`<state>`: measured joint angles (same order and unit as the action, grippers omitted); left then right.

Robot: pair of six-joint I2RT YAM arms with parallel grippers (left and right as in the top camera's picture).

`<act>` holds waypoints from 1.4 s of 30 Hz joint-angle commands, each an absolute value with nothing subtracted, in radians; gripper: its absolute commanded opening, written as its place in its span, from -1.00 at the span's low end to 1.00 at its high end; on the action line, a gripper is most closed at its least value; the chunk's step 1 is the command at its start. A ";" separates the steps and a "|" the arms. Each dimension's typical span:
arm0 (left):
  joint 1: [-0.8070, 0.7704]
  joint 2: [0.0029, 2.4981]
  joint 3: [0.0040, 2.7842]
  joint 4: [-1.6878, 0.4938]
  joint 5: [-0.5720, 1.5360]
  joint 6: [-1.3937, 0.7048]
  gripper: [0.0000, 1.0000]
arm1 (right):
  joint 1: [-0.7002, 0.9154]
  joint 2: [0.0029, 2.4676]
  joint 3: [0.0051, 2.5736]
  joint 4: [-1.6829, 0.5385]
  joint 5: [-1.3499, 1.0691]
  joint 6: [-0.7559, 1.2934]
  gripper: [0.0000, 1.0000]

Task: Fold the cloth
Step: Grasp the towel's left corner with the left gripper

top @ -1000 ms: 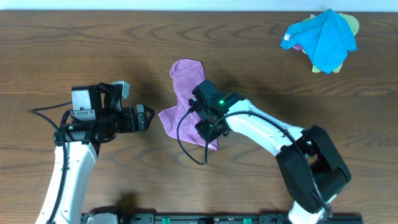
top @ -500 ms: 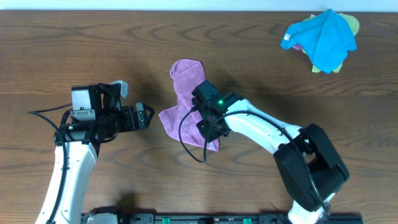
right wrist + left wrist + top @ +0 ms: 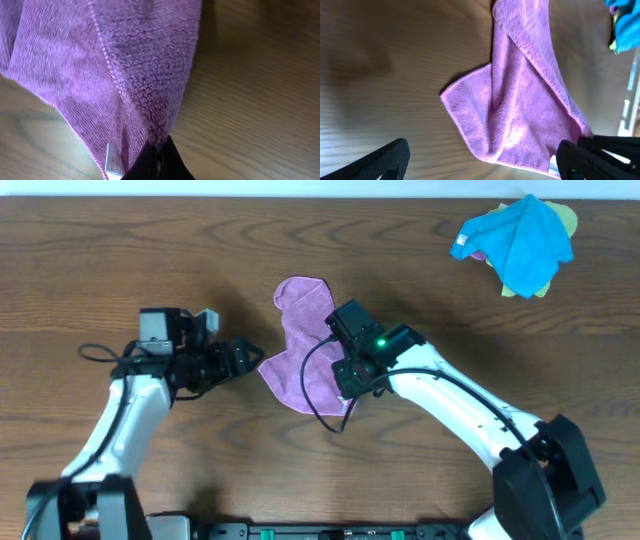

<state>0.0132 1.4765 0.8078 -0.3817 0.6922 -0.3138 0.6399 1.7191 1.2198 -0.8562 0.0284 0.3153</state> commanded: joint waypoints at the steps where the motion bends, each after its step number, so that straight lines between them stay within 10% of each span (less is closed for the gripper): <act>1: -0.024 1.530 0.823 -0.357 0.734 -0.366 0.90 | 0.633 1.711 1.215 -0.874 0.088 0.430 -0.98; 23: -0.147 1.707 0.822 -0.225 0.703 -0.424 1.00 | 0.599 1.711 1.215 -0.919 0.205 0.617 -0.97; 42: -0.240 1.812 0.822 -0.130 0.722 -0.480 0.40 | 0.599 1.705 1.215 -0.908 0.187 0.616 -0.97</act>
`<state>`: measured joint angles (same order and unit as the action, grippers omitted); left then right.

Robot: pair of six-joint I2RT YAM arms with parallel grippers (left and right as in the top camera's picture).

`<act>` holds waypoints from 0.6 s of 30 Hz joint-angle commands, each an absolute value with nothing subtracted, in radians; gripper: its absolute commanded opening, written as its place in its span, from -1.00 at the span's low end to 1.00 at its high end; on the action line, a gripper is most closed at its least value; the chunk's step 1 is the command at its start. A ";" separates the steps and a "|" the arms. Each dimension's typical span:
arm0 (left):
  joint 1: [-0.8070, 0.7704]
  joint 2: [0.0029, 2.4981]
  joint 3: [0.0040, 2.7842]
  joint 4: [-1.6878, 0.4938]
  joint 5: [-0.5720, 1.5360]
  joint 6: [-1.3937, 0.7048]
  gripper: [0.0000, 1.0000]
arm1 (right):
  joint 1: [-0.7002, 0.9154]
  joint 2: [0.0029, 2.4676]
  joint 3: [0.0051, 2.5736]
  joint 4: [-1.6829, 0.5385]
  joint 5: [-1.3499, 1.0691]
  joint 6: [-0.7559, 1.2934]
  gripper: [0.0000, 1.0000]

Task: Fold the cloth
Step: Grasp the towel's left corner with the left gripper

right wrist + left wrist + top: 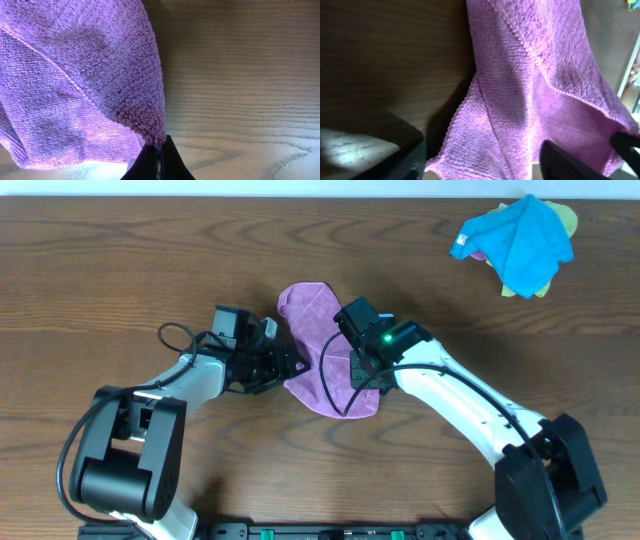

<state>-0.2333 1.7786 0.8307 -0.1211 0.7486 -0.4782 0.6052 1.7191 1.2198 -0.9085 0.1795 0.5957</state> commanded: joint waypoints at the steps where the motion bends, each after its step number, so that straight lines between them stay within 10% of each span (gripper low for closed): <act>1: -0.241 1.812 0.822 -0.130 0.718 -0.480 0.36 | 0.599 1.705 1.215 -0.908 0.183 0.616 -0.98; 7: -0.262 1.812 0.820 -0.130 0.699 -0.467 0.26 | 0.599 1.705 1.215 -0.908 0.183 0.616 -0.97; 18: -0.310 1.812 0.820 -0.131 0.645 -0.440 -0.88 | 0.599 1.705 1.216 -0.908 0.175 0.616 -0.97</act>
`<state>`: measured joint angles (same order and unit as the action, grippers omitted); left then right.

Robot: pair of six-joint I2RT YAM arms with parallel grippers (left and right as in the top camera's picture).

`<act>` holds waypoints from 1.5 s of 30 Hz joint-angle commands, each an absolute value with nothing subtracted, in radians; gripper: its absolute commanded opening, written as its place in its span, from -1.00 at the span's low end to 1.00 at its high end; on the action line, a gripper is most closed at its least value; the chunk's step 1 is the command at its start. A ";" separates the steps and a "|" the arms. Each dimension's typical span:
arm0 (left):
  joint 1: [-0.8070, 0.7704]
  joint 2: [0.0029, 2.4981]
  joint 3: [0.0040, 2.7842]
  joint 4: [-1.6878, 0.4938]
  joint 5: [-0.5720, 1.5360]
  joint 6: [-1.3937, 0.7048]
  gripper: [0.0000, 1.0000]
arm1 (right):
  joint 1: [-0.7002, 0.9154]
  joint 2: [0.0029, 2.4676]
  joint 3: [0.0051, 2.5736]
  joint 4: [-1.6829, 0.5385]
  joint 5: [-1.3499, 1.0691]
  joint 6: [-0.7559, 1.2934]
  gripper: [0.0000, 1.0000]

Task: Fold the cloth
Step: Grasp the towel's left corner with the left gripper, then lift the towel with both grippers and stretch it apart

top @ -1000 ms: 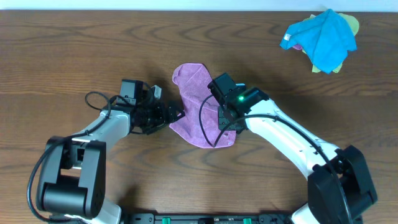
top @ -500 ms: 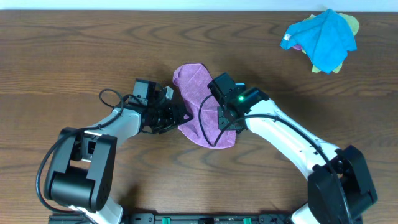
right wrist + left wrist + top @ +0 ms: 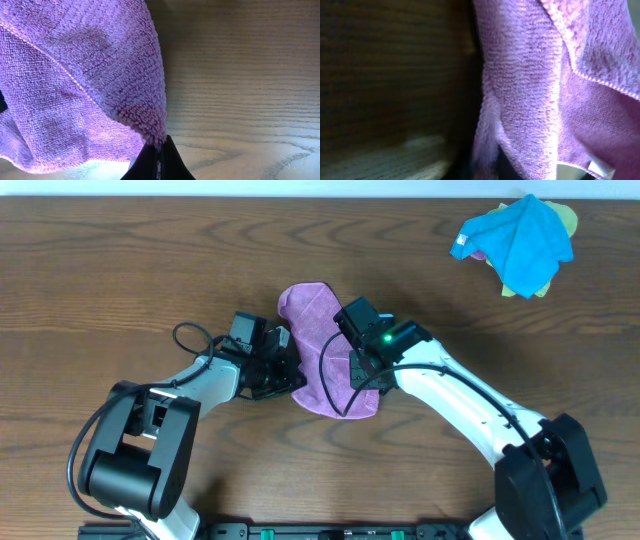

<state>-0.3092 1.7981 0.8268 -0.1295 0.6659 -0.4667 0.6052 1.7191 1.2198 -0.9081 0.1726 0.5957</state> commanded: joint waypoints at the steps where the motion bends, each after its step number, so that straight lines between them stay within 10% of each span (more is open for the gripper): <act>1: -0.307 1.812 0.820 -0.130 0.646 -0.435 -0.88 | 0.599 1.705 1.216 -0.908 0.176 0.616 -0.97; 25: -0.144 1.552 1.190 -0.345 0.727 -0.388 -0.88 | 0.464 1.484 1.216 -0.640 0.081 0.476 -0.98; 45: -0.144 1.659 1.248 -0.031 0.535 -0.450 -0.88 | 0.339 1.732 1.298 -0.141 0.048 0.378 -0.97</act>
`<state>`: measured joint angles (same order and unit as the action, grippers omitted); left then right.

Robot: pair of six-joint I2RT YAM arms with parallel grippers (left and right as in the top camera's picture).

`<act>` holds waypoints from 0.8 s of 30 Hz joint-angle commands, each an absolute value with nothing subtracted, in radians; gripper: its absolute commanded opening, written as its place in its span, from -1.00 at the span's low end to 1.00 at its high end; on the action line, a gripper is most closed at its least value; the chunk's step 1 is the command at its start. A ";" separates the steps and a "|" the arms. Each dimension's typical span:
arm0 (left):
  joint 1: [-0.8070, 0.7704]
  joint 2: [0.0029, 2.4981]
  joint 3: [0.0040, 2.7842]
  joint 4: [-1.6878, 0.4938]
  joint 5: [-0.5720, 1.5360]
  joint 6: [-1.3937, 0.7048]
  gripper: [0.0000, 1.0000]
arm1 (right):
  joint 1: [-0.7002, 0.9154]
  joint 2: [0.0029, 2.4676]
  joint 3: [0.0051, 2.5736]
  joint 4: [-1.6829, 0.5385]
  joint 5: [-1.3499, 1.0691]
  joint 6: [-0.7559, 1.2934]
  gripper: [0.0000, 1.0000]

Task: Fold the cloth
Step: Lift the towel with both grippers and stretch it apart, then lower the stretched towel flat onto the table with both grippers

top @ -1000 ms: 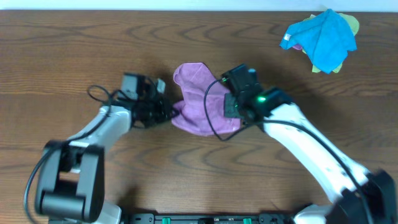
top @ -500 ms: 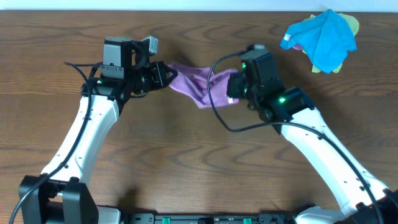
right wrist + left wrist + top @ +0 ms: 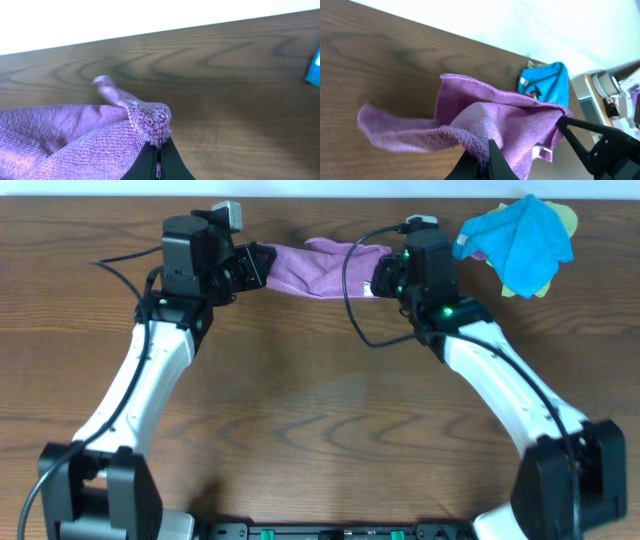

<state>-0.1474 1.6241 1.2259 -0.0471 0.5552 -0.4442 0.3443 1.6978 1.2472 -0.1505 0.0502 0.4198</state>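
Note:
The purple cloth (image 3: 318,256) hangs stretched between both grippers, lifted over the far part of the table. My left gripper (image 3: 258,266) is shut on its left corner, seen close in the left wrist view (image 3: 482,150). My right gripper (image 3: 380,276) is shut on the other corner (image 3: 159,145). In the left wrist view the purple cloth (image 3: 510,125) sags in folds, with a small white tag (image 3: 542,150) on its lower edge. In the right wrist view the purple cloth (image 3: 75,140) fills the lower left.
A heap of blue and yellow-green cloths (image 3: 520,235) lies at the far right of the wooden table (image 3: 320,430), close to my right arm. The table's far edge (image 3: 150,35) runs just behind the held cloth.
Both grippers have risen from the table's middle to the far side, with the cloth lifted off the wood and stretched between them. My left gripper, then pushed against the cloth's left edge, now pinches a corner.
The purple cloth lay crumpled mid-table with my right gripper shut on its near corner and my left gripper open to its left. My left gripper then stood at the cloth's left edge, then against it. Now both hold corners and the cloth hangs raised.

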 commanded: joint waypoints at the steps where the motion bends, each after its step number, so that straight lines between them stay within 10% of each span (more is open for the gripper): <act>1: -0.144 1.670 1.248 -0.019 0.535 -0.450 -0.88 | 0.339 1.748 1.314 -0.140 0.052 0.367 -0.97; 24: -0.123 1.696 1.301 -0.171 0.569 -0.326 -0.88 | 0.311 1.782 1.446 -0.429 0.074 0.313 -0.97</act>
<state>-0.1287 1.6981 1.2793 -0.1333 0.5526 -0.3992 0.3031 1.7924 1.4261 -0.3935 0.0669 0.3351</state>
